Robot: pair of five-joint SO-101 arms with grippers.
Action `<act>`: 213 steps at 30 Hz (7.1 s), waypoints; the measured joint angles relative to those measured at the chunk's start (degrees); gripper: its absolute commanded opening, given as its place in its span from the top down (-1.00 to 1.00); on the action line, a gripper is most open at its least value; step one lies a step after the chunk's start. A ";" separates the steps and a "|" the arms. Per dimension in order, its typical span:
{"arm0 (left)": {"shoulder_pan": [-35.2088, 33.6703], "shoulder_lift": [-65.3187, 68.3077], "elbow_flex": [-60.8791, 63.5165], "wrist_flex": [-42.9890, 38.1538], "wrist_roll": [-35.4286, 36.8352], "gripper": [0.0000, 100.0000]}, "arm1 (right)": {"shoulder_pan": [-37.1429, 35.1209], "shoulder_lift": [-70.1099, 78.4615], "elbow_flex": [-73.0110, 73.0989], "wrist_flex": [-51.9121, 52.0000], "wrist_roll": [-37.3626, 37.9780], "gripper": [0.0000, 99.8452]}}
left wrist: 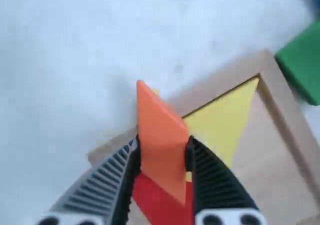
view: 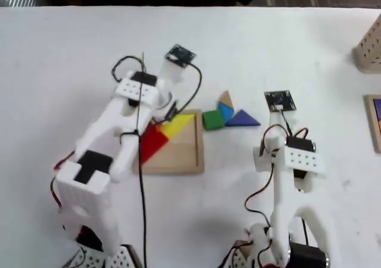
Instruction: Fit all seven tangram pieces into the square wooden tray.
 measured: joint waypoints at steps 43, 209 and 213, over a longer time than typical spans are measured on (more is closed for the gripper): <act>11.25 -10.73 2.81 11.34 47.56 0.83 | 0.00 0.00 0.00 0.00 0.00 0.96; 7.65 -22.77 25.14 2.46 -19.87 0.59 | 7.82 -3.16 0.53 -3.52 -6.24 0.96; 7.82 -22.77 27.78 -0.44 -16.26 0.66 | 7.82 -3.16 0.53 -3.52 -6.24 0.96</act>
